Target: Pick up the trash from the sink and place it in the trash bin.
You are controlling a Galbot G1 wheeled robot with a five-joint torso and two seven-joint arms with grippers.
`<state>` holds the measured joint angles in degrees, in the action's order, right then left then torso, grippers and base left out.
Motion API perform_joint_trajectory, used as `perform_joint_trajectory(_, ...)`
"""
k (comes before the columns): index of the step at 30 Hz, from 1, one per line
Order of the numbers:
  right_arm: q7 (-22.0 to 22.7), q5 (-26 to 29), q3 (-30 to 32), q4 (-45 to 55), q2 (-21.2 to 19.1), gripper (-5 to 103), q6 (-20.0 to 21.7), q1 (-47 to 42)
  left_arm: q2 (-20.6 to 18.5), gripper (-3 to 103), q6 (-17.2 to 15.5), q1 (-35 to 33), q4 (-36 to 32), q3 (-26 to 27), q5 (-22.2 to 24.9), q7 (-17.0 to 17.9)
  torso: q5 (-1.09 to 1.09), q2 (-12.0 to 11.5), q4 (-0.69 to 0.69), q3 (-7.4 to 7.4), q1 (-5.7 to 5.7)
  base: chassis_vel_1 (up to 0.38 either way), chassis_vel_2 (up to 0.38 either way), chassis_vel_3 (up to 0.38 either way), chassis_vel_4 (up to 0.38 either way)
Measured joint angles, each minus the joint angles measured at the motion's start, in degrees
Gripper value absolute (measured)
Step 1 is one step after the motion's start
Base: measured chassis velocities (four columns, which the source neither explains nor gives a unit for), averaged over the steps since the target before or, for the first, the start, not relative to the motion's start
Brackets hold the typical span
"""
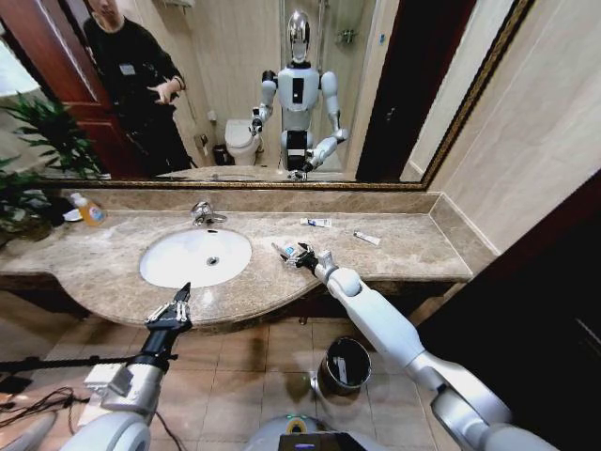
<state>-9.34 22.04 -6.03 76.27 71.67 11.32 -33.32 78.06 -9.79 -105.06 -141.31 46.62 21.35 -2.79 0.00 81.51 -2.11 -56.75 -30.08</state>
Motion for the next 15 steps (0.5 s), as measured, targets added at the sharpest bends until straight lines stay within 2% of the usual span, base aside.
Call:
perform_joint_trajectory(1,0.0,-0.2,0.1,0.0,0.0,69,-0.2,-0.1,0.0,0,0.0,0.0,0.0,0.0,0.0,0.0,0.00,0.0,0.00,0.00,0.00,0.000,0.000,0.000,0.000)
perform_joint_trajectory(4,0.0,-0.4,0.1,0.0,0.0,63,-0.4,-0.3,0.0,0,0.0,0.0,0.0,0.0,0.0,0.0,0.00,0.0,0.00,0.00,0.00,0.000,0.000,0.000,0.000)
perform_joint_trajectory(8,0.0,-0.9,0.4,0.2,0.0,41,-0.7,-1.0,0.0,0,0.0,0.0,0.0,0.0,0.0,0.0,0.00,0.0,0.00,0.00,0.00,0.000,0.000,0.000,0.000)
perform_joint_trajectory(15,0.4,-1.1,1.0,1.4,-0.2,29,-0.8,-1.8,0.0,0,0.0,0.0,0.0,0.0,0.0,0.0,0.00,0.0,0.00,0.00,0.00,0.000,0.000,0.000,0.000)
